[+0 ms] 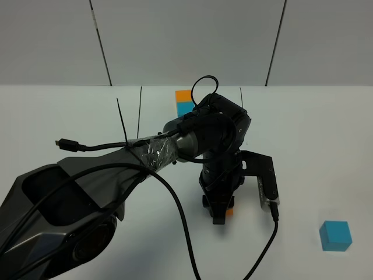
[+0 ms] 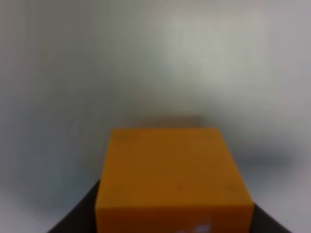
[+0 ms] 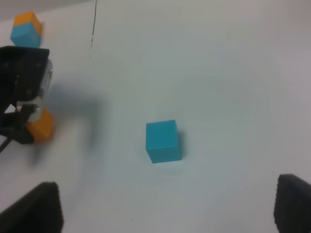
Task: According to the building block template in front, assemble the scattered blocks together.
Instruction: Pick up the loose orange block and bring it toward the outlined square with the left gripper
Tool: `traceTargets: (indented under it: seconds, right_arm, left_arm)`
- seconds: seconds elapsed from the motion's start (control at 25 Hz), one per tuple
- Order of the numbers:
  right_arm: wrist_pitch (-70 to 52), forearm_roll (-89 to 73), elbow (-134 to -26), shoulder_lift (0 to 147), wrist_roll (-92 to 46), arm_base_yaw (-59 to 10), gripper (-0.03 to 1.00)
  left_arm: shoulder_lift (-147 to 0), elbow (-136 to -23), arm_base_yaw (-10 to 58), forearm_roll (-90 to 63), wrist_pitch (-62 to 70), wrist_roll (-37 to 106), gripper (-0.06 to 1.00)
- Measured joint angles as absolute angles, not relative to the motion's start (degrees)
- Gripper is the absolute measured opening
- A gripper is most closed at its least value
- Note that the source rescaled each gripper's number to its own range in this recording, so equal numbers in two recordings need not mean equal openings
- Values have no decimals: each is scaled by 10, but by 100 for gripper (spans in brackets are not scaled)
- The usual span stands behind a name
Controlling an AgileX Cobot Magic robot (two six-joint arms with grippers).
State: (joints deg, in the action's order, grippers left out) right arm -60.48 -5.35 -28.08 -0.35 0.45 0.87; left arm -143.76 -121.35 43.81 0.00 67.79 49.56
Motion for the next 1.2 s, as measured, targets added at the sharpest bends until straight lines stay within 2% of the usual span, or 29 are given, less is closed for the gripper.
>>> traceTargets:
  seconds: [1.12, 1.2]
  right_arm:
    - [-605, -53, -281, -4, 5, 9, 74]
    - [-605, -53, -281, -4, 5, 9, 74]
  left_arm:
    - [-1444, -1213, 439, 0, 675, 496, 0]
    - [-1444, -1213, 439, 0, 676, 496, 4]
